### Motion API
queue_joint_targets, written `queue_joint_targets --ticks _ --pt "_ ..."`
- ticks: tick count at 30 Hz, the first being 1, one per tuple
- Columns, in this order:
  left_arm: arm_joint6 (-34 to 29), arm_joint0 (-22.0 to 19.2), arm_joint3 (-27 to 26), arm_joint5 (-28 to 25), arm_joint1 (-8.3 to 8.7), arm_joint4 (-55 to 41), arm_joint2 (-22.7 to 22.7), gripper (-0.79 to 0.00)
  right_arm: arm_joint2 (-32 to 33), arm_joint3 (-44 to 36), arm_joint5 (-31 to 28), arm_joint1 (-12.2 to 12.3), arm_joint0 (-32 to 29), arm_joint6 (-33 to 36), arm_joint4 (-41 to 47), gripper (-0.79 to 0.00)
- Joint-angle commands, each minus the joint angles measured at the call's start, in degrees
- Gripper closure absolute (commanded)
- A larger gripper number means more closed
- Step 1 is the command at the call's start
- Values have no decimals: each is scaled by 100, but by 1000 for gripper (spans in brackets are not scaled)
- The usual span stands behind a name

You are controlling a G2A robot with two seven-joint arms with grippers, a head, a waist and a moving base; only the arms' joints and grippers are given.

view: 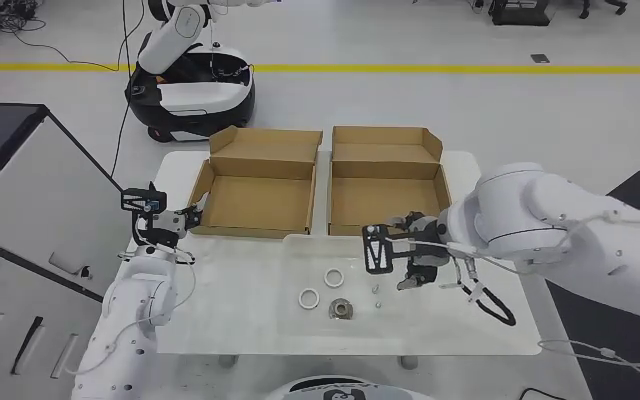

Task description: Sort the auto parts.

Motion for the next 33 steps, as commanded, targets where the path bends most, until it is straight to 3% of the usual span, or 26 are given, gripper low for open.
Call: queue_joint_targets --ticks 1,21,27,33 --pt "0 0 0 0 0 0 0 -785 18 -6 -7 -1 -40 -7 -20 -785" --pt "0 0 0 0 0 0 0 -785 -20 10 -229 -25 -72 -231 73 -785" --pt "0 0 0 0 0 0 0 -785 -807 -42 116 -114 442 116 519 -785" --pt "0 0 0 0 0 0 0 -785 -1835 126 553 -392 1355 553 1107 -785"
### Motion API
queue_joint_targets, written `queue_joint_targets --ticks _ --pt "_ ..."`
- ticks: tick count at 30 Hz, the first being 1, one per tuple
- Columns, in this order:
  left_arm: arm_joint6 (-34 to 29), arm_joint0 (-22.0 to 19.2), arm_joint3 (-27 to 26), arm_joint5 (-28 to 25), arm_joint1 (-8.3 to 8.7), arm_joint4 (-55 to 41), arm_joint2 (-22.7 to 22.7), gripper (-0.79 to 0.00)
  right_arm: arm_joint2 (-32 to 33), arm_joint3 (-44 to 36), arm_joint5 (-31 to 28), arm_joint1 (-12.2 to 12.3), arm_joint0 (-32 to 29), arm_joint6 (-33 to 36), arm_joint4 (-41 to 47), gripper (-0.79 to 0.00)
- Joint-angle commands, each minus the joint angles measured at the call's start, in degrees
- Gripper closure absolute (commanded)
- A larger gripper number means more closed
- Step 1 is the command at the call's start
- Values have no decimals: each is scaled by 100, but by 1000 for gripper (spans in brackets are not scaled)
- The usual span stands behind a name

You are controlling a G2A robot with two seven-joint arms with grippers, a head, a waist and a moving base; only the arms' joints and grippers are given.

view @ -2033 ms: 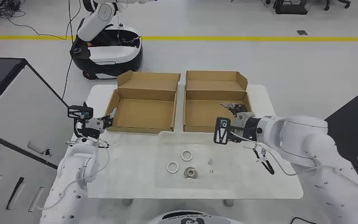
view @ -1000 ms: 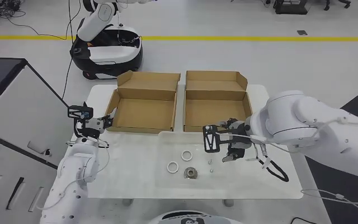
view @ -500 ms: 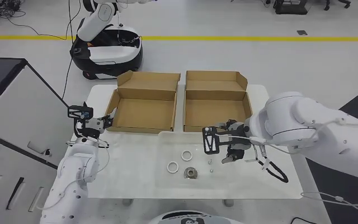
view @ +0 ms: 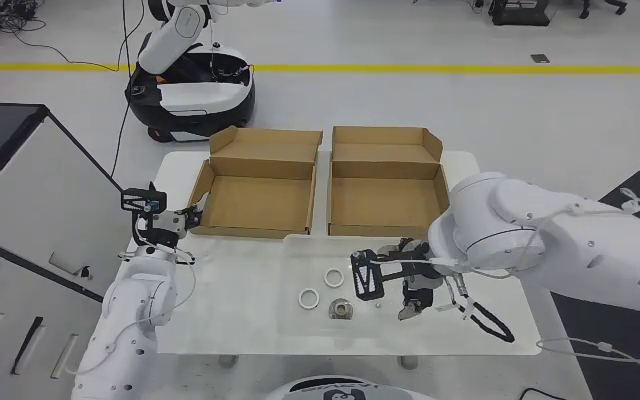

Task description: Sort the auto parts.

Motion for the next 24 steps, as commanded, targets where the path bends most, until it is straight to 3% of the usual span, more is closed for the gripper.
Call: queue_joint_targets --ticks 1,14,24 --pt "0 0 0 0 0 0 0 -785 -233 70 126 -111 277 126 181 -785" --pt "0 0 0 0 0 0 0 -785 -233 652 596 -807 -75 595 -22 -785" --pt "0 0 0 0 0 0 0 -785 -233 1175 751 -1161 -515 750 -436 -785"
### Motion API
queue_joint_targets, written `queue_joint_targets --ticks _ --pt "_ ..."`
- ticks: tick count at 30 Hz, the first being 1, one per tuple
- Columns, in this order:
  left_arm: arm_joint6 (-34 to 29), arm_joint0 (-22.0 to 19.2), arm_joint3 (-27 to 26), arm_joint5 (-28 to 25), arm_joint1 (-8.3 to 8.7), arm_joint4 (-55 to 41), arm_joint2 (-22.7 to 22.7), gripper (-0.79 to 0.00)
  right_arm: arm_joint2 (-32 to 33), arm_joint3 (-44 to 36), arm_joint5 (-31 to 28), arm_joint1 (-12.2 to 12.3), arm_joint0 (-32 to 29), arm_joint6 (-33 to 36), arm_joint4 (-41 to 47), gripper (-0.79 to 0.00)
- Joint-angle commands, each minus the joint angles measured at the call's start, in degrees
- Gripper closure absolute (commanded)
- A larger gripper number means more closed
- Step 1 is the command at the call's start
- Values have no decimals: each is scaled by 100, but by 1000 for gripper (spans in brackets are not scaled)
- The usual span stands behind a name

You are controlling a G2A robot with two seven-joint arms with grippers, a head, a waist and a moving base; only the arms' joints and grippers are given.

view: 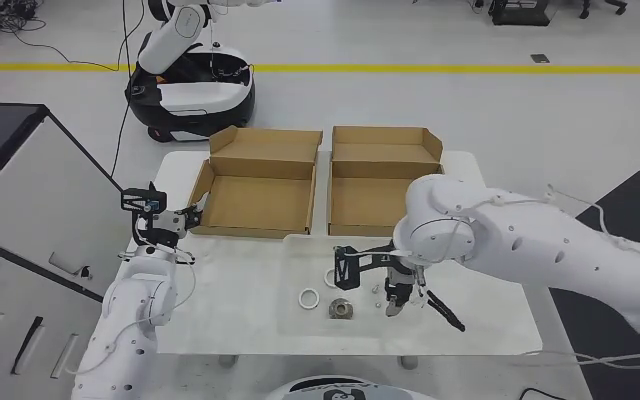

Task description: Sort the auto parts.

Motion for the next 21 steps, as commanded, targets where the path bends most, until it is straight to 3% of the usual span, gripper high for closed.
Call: queue_joint_targets --ticks 1,12,16,21 --pt "0 0 0 0 0 0 0 -785 0 78 24 -51 -53 24 -36 -785" --pt "0 0 0 0 0 0 0 -785 0 432 30 -210 -256 30 -272 -785" --pt "0 0 0 0 0 0 0 -785 0 532 23 -256 -336 22 -319 -576" --pt "0 0 0 0 0 0 0 -785 0 652 -18 -327 -460 -19 -429 -477"
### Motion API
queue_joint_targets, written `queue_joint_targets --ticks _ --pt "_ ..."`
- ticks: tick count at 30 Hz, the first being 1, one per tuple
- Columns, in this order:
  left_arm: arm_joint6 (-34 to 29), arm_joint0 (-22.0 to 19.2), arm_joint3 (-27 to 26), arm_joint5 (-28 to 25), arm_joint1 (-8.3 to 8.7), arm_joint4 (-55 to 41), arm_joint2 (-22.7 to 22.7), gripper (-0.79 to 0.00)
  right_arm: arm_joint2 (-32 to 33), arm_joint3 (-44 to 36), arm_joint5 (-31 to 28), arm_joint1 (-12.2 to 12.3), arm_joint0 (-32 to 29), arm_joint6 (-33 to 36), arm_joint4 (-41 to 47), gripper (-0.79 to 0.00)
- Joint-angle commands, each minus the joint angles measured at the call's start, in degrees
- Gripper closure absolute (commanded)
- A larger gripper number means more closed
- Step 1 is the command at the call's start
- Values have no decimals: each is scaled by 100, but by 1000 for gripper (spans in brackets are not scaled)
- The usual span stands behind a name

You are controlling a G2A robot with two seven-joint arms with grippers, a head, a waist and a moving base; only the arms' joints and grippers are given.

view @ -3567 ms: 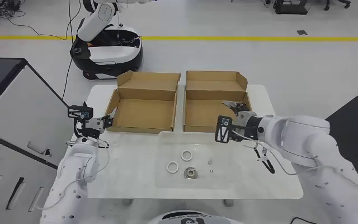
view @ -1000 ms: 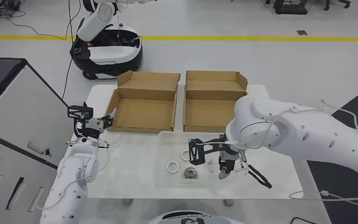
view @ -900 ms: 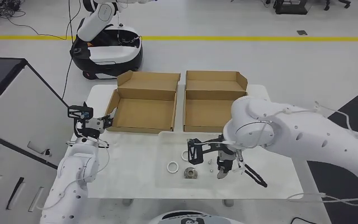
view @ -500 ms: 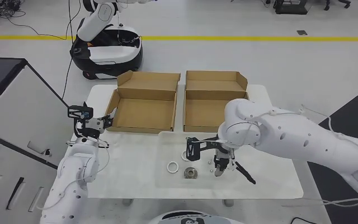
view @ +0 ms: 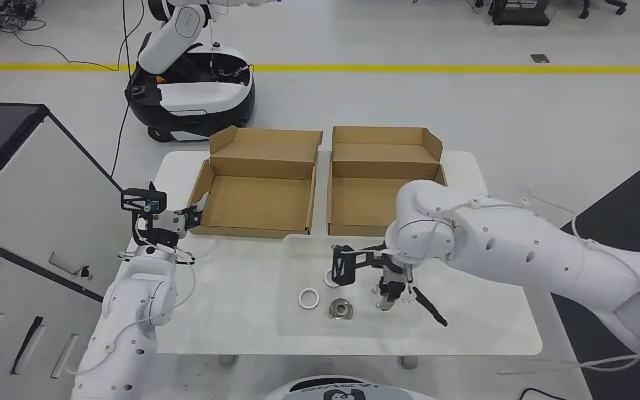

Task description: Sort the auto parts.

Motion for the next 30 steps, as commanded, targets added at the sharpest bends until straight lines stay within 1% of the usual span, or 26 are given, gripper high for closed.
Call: queue_joint_targets --ticks 1,2,3,5,12,27,30 --pt "0 0 0 0 0 0 0 -785 0 60 -21 -33 -47 -21 -47 -456" --pt "0 0 0 0 0 0 0 -785 0 90 -34 -51 -69 -34 -76 -434" --pt "0 0 0 0 0 0 0 -785 0 126 -47 -69 -91 -47 -102 -382" --pt "0 0 0 0 0 0 0 -785 0 209 -75 -103 -129 -75 -146 -348" --pt "0 0 0 0 0 0 0 -785 0 407 -98 -219 -229 -98 -316 -329" --pt "0 0 0 0 0 0 0 -785 0 871 -89 -476 -378 -90 -594 -326" --pt "0 0 0 0 0 0 0 -785 0 930 -113 -518 -404 -113 -604 -336"
